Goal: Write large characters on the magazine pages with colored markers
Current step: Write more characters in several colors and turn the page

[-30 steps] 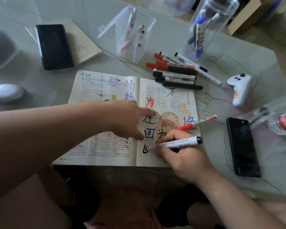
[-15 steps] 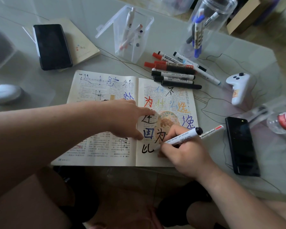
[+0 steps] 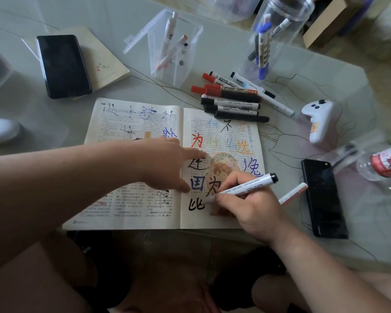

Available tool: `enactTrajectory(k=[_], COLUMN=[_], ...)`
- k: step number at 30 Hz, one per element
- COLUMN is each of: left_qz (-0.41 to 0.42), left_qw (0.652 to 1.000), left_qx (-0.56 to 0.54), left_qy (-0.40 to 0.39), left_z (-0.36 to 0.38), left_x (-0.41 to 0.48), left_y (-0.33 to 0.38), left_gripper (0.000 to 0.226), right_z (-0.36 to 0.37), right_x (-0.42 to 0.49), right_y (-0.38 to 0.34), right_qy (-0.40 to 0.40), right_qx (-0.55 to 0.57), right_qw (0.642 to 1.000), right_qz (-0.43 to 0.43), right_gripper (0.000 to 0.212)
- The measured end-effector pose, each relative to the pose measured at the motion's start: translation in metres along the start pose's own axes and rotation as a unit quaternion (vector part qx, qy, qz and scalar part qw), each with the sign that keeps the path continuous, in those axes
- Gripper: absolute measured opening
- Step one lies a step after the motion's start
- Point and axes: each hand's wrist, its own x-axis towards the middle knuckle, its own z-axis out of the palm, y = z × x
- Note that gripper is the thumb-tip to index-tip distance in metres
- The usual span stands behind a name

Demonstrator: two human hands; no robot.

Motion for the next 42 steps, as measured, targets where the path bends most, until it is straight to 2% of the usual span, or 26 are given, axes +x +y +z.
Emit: enactTrajectory(k=[3,5,8,10,12,14,16,18,20,21,22,24,26,28,30,35,42], left_qz=[-0.009,-0.013,-0.015,-0.01,0.003,0.017,0.028,0.044,0.066,0.081,0.097,0.126,0.141,0.148,0.155,0.15,0.158], left_qw=[1.0,1.0,1.0,0.999,0.997,0.991,0.98,0.967,0.957,0.949,0.936,0.899,0.862,0.842,0.837,0.834,0.855], left_qx=[-0.001,-0.009,-0.017,-0.031,-0.051,-0.095,-0.173,-0.234,-0.267,-0.292,-0.329,-0.418,-0.487,-0.518,-0.524,-0.53,-0.494], left_qy=[-0.006,-0.004,0.017,0.039,0.066,0.089,0.094,0.094,0.091,0.087,0.075,0.041,0.015,0.001,-0.006,-0.018,-0.004], left_z=[-0.002,-0.004,-0.009,-0.014,-0.017,-0.018,-0.017,-0.016,-0.014,-0.013,-0.012,-0.014,-0.017,-0.02,-0.021,-0.022,-0.024], left_x=[-0.003,-0.007,-0.011,-0.011,-0.011,-0.008,-0.007,-0.008,-0.009,-0.01,-0.012,-0.017,-0.023,-0.029,-0.033,-0.038,-0.042], left_y=[0.001,0.001,0.003,0.007,0.014,0.023,0.032,0.042,0.051,0.054,0.058,0.066,0.074,0.079,0.082,0.079,0.072], left_gripper=[0.086,0.085,0.086,0.085,0.078,0.062,0.043,0.033,0.031,0.03,0.029,0.032,0.036,0.035,0.032,0.029,0.022], right_z=[-0.018,-0.042,-0.082,-0.097,-0.107,-0.113,-0.113,-0.111,-0.106,-0.102,-0.1,-0.097,-0.095,-0.093,-0.092,-0.088,-0.082], right_x=[0.001,0.0,-0.009,-0.016,-0.021,-0.025,-0.026,-0.028,-0.029,-0.028,-0.028,-0.024,-0.022,-0.022,-0.023,-0.027,-0.027], right_y=[-0.006,-0.012,-0.019,-0.016,-0.008,0.001,0.004,0.003,-0.003,-0.007,-0.01,-0.015,-0.024,-0.032,-0.036,-0.044,-0.046], right_qy=[-0.002,0.008,0.051,0.071,0.065,0.043,0.033,0.034,0.052,0.066,0.08,0.102,0.104,0.087,0.067,0.04,0.03], right_qx=[0.026,0.04,0.055,0.032,-0.062,-0.22,-0.284,-0.251,-0.131,-0.052,0.034,0.194,0.287,0.316,0.318,0.316,0.256], right_qw=[1.0,0.999,0.997,0.997,0.995,0.974,0.958,0.967,0.99,0.996,0.996,0.975,0.952,0.944,0.944,0.944,0.963], right_qz=[-0.015,-0.027,-0.031,-0.028,-0.032,-0.041,-0.035,-0.026,-0.028,-0.03,-0.033,-0.03,-0.029,-0.037,-0.057,-0.083,-0.082], right_gripper=[0.013,0.005,0.023,0.023,0.027,0.038,0.045,0.038,0.015,0.016,0.029,0.04,0.03,0.016,0.009,0.013,0.013])
